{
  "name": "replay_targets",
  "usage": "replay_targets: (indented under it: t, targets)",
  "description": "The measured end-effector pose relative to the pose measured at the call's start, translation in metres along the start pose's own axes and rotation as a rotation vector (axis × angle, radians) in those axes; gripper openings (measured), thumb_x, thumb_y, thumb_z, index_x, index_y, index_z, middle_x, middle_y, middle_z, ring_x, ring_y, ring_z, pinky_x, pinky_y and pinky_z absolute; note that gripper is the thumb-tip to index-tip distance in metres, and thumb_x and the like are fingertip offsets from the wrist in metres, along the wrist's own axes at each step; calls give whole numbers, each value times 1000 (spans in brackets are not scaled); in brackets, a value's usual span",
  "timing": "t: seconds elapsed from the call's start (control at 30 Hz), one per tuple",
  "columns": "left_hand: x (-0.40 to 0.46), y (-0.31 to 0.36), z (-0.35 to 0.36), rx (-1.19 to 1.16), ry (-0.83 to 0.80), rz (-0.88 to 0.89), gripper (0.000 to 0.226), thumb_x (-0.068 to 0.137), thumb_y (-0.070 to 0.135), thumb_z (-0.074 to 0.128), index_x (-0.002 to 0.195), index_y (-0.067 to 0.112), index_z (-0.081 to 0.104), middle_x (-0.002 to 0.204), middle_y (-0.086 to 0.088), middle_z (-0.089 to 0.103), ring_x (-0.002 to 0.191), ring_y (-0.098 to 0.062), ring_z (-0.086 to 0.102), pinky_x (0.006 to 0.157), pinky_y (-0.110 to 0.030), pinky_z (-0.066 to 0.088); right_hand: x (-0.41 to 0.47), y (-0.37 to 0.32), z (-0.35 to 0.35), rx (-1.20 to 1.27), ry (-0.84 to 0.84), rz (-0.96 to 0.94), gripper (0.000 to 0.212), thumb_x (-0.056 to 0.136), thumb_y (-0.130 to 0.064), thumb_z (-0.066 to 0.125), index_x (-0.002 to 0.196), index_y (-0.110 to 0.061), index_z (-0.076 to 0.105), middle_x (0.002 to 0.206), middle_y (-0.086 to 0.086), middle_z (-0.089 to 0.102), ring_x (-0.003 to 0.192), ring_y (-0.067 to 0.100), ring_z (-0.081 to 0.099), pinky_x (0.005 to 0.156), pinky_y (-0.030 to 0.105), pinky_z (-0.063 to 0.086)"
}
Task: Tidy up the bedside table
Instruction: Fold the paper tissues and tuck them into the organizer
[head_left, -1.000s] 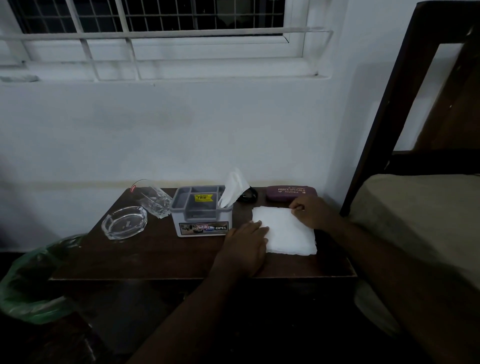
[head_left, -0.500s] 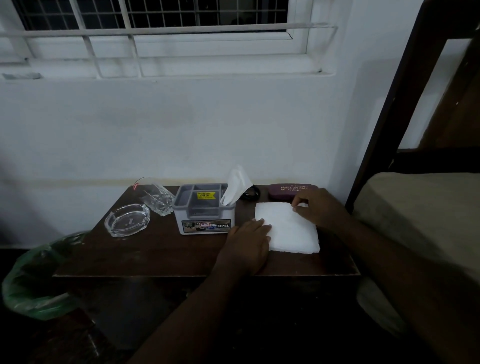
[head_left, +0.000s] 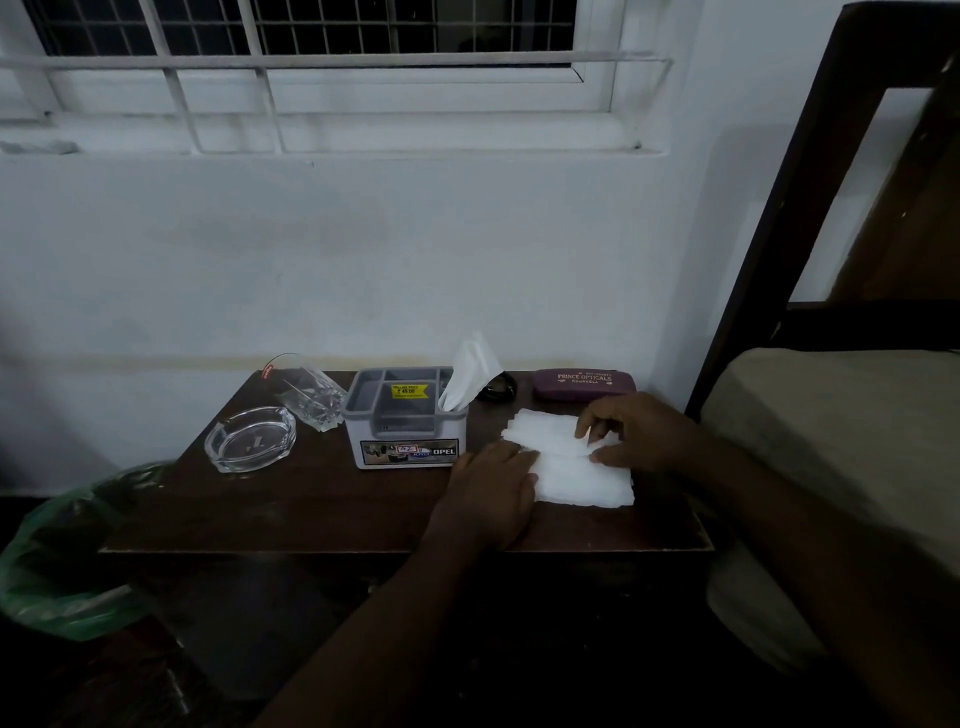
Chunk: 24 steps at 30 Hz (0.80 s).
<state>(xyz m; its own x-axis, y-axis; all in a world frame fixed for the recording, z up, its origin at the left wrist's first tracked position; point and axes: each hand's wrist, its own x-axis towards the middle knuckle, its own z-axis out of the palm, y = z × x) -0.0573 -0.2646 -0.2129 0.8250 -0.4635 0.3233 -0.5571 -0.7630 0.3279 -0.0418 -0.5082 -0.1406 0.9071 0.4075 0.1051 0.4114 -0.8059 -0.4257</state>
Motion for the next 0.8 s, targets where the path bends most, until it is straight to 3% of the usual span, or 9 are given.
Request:
replay_targets:
  t: [0.2, 0.37, 0.57, 0.7, 0.8]
  targets:
    - [-2, 1, -3, 9, 40, 23, 38, 96, 37, 42, 129, 22, 55, 133, -1, 52, 128, -19, 43, 106, -39, 31, -9, -2, -4, 20, -68, 28, 19, 76, -18, 80, 94, -24, 75, 95, -15, 67, 88, 0, 61, 77, 19, 51]
    - [-4, 8, -10, -91, 179, -16, 35, 86, 35, 59, 113, 14, 50, 118, -3, 48, 107, -19, 50, 90, -35, 44, -11, -9, -6, 27, -85, -7, 19, 78, -18, 77, 97, -22, 76, 99, -12, 68, 90, 0, 60, 72, 8, 42]
    - [-6, 11, -13, -120, 233, 30, 53, 81, 31, 63, 128, 18, 42, 132, -2, 39, 119, -18, 45, 94, -33, 45, -12, -19, -8, 1, -134, -92, 14, 77, -16, 77, 91, -22, 77, 90, -18, 66, 88, -9, 58, 77, 3, 38]
    - [-7, 12, -14, -99, 241, 64, 58, 76, 22, 66, 128, 24, 42, 133, 2, 37, 120, -16, 45, 96, -31, 46, -14, -19, -6, -66, -203, -69, 14, 77, -21, 76, 90, -26, 75, 102, -13, 67, 97, -2, 58, 91, 16, 43]
    - [-8, 13, -16, -80, 208, 54, 55, 75, 20, 65, 126, 26, 45, 137, -2, 37, 119, -20, 47, 94, -33, 48, -14, -20, -6, -70, -221, -59, 13, 78, -23, 76, 90, -27, 75, 108, -13, 67, 103, -1, 58, 93, 15, 42]
